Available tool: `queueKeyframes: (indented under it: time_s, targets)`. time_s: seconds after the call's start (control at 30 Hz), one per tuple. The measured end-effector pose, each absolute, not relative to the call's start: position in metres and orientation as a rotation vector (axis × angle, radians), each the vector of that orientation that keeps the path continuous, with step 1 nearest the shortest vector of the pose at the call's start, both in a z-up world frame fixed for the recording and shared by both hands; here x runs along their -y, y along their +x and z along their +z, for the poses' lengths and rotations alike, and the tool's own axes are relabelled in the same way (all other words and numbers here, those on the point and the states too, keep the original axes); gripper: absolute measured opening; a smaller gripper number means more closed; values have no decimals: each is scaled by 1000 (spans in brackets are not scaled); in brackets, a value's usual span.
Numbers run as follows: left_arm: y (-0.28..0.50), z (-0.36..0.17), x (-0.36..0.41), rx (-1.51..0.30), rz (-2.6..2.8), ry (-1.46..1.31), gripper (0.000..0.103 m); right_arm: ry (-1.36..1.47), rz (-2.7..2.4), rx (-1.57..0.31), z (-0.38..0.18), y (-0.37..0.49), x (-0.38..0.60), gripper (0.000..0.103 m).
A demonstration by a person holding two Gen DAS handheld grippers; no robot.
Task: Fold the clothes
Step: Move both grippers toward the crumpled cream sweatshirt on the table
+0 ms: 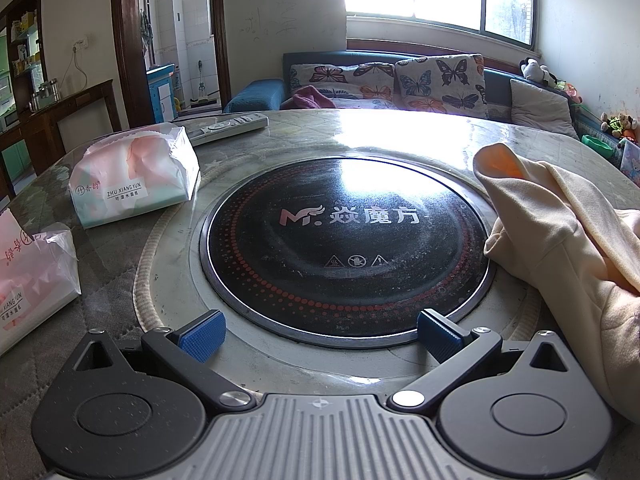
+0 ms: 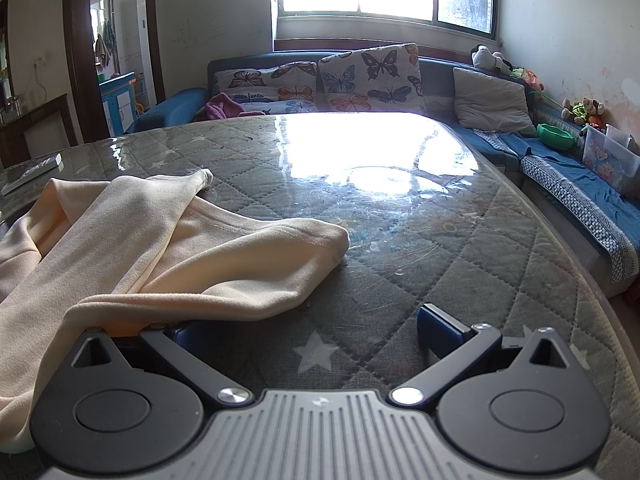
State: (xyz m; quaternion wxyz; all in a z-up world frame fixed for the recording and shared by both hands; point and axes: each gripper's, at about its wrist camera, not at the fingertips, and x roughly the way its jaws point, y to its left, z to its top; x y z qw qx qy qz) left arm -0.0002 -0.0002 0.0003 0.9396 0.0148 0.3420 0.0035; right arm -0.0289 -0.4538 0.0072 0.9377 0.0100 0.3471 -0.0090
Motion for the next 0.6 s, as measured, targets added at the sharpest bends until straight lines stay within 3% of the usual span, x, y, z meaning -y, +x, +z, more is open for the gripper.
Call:
queueKeyframes:
  time_s: [0.6]
  targets:
    - [-1, 6, 6, -723, 18, 19, 103, 14, -8, -697, 22, -54, 448, 103]
